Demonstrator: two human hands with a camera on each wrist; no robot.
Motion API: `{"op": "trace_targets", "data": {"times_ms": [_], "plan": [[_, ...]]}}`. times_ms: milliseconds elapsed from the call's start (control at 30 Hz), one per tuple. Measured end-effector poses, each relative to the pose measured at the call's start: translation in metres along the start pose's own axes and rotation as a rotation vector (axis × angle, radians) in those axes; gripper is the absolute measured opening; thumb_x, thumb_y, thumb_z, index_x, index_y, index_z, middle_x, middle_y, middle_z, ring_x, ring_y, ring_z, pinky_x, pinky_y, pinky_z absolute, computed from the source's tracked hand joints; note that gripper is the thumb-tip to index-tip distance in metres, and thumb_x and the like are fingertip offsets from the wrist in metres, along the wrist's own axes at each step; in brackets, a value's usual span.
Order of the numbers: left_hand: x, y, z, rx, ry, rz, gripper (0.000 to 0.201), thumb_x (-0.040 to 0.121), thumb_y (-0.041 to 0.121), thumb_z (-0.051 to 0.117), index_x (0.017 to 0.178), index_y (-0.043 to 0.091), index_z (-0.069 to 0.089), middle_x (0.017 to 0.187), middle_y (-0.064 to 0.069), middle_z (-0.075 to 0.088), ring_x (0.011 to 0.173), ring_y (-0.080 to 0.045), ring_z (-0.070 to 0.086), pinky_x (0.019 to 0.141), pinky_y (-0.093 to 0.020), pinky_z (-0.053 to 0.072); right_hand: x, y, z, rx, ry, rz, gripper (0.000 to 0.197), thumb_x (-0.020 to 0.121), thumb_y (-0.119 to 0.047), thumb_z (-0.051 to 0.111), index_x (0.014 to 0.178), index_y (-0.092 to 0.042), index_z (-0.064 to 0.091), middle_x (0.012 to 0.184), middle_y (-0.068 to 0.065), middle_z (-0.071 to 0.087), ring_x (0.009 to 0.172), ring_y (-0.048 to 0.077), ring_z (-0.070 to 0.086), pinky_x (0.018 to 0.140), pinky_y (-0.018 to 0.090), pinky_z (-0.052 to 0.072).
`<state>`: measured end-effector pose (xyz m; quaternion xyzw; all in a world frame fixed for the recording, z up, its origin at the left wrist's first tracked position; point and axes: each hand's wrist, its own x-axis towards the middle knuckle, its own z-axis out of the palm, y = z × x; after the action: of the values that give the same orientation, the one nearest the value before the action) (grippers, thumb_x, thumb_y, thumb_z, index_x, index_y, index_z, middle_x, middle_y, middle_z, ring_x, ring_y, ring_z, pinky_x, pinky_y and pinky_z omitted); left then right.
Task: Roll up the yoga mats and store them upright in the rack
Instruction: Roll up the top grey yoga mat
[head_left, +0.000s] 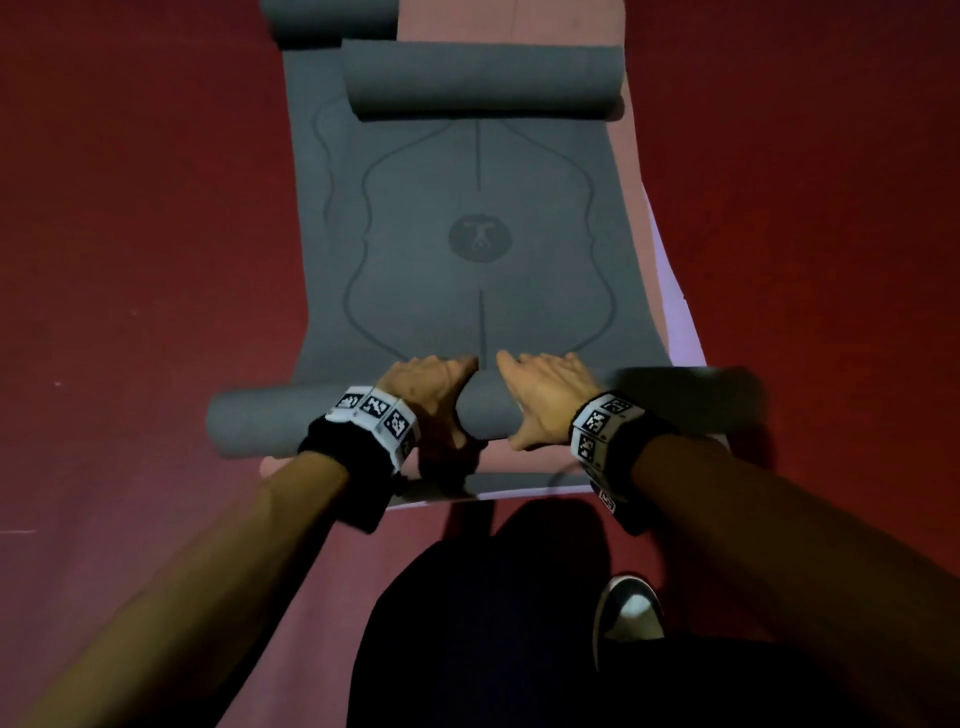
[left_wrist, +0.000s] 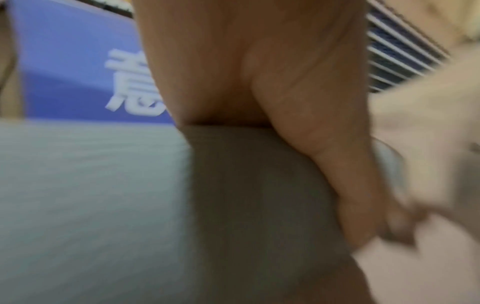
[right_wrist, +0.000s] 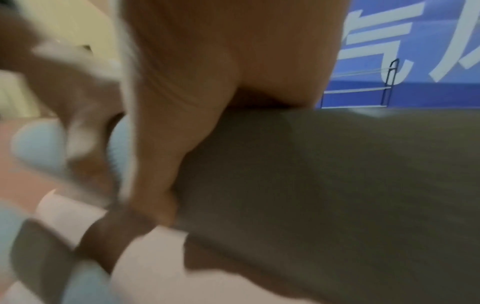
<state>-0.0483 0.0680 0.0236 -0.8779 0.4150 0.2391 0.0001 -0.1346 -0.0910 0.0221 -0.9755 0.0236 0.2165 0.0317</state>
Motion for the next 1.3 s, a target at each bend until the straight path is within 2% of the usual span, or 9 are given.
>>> {"op": "trace_targets", "data": {"times_ms": [167, 267, 400, 500, 567, 767, 967, 1133, 1300], "plan": [[-0.015, -0.002, 0.026, 0.188, 0.168, -0.03, 0.091, 0.06, 0.072, 0.071, 0.128, 0.024, 0.036, 0.115, -0.002, 0.059, 0.104, -0.031, 0.061, 0.086, -0.04, 0.042, 0.007, 0.008, -0.009, 0.08, -0.122, -0.005, 0.068, 0.051, -0.048, 0.083, 0.1, -0.022, 0.044, 0.09, -0.001, 0.061, 0.085, 0.029, 0.063, 0.067, 0.034, 0.043], [-0.01, 0.003, 0.02, 0.095, 0.029, -0.05, 0.085, 0.058, 0.065, 0.078, 0.123, 0.025, 0.039, 0.112, -0.003, 0.064, 0.103, -0.031, 0.065, 0.083, -0.038, 0.043, 0.005, 0.007, -0.006, 0.117, -0.163, -0.027, 0.07, 0.053, -0.052, 0.085, 0.102, -0.023, 0.044, 0.091, -0.003, 0.059, 0.092, 0.03, 0.063, 0.071, 0.035, 0.045], [0.007, 0.007, 0.002, 0.137, -0.155, -0.155, 0.084, 0.046, 0.05, 0.09, 0.117, 0.035, 0.048, 0.103, 0.004, 0.066, 0.096, -0.02, 0.068, 0.079, -0.032, 0.054, -0.003, 0.008, 0.006, 0.013, -0.056, -0.05, 0.106, 0.055, -0.06, 0.087, 0.136, -0.024, 0.03, 0.124, 0.004, 0.053, 0.115, 0.032, 0.055, 0.092, 0.047, 0.041], [0.017, 0.001, -0.005, 0.072, -0.235, -0.097, 0.08, 0.053, 0.044, 0.092, 0.122, 0.031, 0.052, 0.112, 0.001, 0.067, 0.09, -0.021, 0.067, 0.079, -0.035, 0.055, -0.003, 0.009, 0.005, 0.038, -0.047, -0.022, 0.095, 0.06, -0.055, 0.087, 0.129, -0.02, 0.032, 0.116, 0.005, 0.053, 0.111, 0.032, 0.057, 0.088, 0.047, 0.041], [0.015, 0.001, -0.007, 0.104, -0.188, -0.11, 0.077, 0.044, 0.049, 0.09, 0.107, 0.034, 0.047, 0.1, 0.004, 0.068, 0.078, -0.018, 0.066, 0.069, -0.031, 0.051, -0.002, 0.011, 0.003, 0.078, -0.061, 0.008, 0.078, 0.062, -0.05, 0.086, 0.112, -0.022, 0.034, 0.102, 0.001, 0.05, 0.104, 0.03, 0.057, 0.082, 0.044, 0.04], [-0.015, 0.009, 0.017, 0.293, 0.16, -0.059, 0.085, 0.068, 0.066, 0.068, 0.132, 0.026, 0.03, 0.118, -0.006, 0.056, 0.107, -0.031, 0.057, 0.094, -0.045, 0.038, 0.005, 0.016, -0.009, 0.225, -0.199, 0.019, 0.07, 0.056, -0.041, 0.088, 0.11, -0.019, 0.048, 0.096, -0.002, 0.059, 0.085, 0.022, 0.059, 0.068, 0.034, 0.05], [-0.011, -0.004, 0.001, 0.06, -0.033, -0.093, 0.077, 0.059, 0.044, 0.085, 0.119, 0.028, 0.04, 0.105, 0.0, 0.066, 0.097, -0.027, 0.067, 0.075, -0.035, 0.046, -0.001, 0.009, -0.009, 0.106, -0.109, -0.048, 0.093, 0.054, -0.057, 0.088, 0.126, -0.025, 0.039, 0.109, -0.001, 0.058, 0.101, 0.028, 0.059, 0.078, 0.037, 0.042], [0.001, -0.007, -0.005, -0.024, -0.253, -0.136, 0.083, 0.058, 0.034, 0.09, 0.129, 0.03, 0.047, 0.112, 0.0, 0.066, 0.099, -0.02, 0.068, 0.087, -0.035, 0.056, -0.004, -0.001, 0.003, -0.06, 0.015, -0.069, 0.1, 0.059, -0.061, 0.083, 0.133, -0.025, 0.027, 0.116, 0.004, 0.055, 0.107, 0.031, 0.059, 0.088, 0.046, 0.042], [-0.017, -0.008, 0.021, 0.117, 0.043, -0.005, 0.089, 0.054, 0.068, 0.074, 0.123, 0.029, 0.033, 0.106, -0.002, 0.062, 0.096, -0.03, 0.065, 0.082, -0.042, 0.049, 0.002, 0.003, -0.003, 0.005, -0.064, -0.052, 0.085, 0.057, -0.055, 0.083, 0.121, -0.022, 0.036, 0.096, 0.002, 0.059, 0.091, 0.031, 0.062, 0.071, 0.035, 0.039]]}}
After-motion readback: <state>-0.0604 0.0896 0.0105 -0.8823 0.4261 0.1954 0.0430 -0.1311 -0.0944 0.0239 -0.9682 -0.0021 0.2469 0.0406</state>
